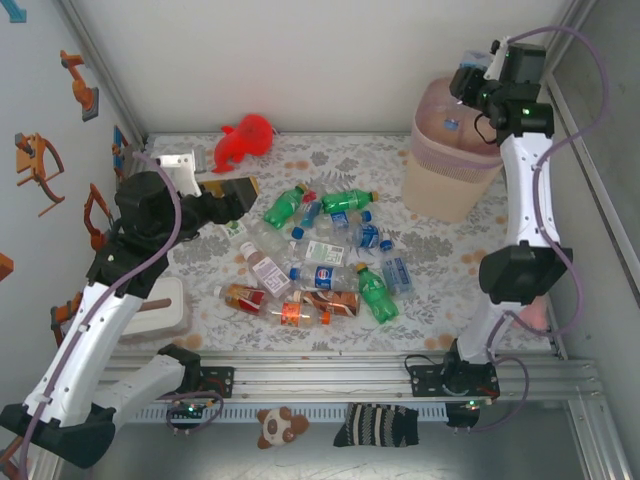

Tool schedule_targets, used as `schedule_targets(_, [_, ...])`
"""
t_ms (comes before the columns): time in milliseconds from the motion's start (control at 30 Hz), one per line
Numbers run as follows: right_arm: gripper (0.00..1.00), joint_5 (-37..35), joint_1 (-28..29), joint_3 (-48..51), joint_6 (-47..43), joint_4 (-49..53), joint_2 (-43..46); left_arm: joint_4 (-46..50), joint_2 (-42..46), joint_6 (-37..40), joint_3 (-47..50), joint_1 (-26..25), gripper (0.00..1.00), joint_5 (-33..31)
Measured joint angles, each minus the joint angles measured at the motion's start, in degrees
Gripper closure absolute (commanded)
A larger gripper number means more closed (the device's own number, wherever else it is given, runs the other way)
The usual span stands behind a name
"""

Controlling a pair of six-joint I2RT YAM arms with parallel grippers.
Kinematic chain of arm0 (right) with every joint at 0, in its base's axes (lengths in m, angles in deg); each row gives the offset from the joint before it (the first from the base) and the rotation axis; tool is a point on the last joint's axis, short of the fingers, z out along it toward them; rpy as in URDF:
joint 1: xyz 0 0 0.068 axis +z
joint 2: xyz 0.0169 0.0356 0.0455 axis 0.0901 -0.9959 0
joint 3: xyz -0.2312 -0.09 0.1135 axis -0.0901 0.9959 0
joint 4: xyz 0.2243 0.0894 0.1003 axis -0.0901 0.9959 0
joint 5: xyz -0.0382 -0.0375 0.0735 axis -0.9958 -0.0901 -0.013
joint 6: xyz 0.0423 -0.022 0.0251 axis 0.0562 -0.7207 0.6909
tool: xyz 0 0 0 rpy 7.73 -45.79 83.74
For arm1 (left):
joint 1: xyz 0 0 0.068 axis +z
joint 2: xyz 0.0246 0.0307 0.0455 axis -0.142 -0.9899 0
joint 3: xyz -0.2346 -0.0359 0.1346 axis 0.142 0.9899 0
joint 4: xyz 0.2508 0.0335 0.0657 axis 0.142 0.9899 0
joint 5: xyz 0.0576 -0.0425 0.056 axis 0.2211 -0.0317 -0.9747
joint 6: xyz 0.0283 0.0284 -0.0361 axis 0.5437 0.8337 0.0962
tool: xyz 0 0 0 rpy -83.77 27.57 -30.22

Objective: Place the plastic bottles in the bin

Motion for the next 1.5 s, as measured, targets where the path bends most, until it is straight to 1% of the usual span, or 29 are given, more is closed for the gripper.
schedule_targets(267, [0.56, -0.44, -1.31, 0.02, 1.03, 3.45, -9.33, 0.07, -0.07, 0.0, 2.21, 0.0, 0.11, -1.01])
schedule_targets(767, [0.56, -1.07, -1.31, 1.38, 1.01, 8.59, -19.37, 0.22, -1.55, 0.02, 3.91, 0.07, 0.11, -1.95])
schedule_targets(933, [0.54, -1.05, -1.31, 1.9, 0.96, 9.99, -22.93, 0.22, -1.92, 0.02, 4.22, 0.11, 0.11, -2.1])
schedule_targets(1067, [0.51, -1.05, -1.31, 2.43, 0.87, 10.75, -23.91, 0.22, -2.12, 0.02, 4.52, 0.11, 0.11, -2.1])
schedule_targets(1367, [0.36, -1.11, -1.31, 2.49, 0.85, 11.5, -23.89, 0.76, -2.93, 0.0, 5.29, 0.11, 0.11, -2.73])
schedule_targets(1500, [0.31, -1.4, -1.31, 2.49, 0.83, 12.09, -23.71, 1.92, -3.72, -0.02, 5.31, 0.42, 0.11, -3.5])
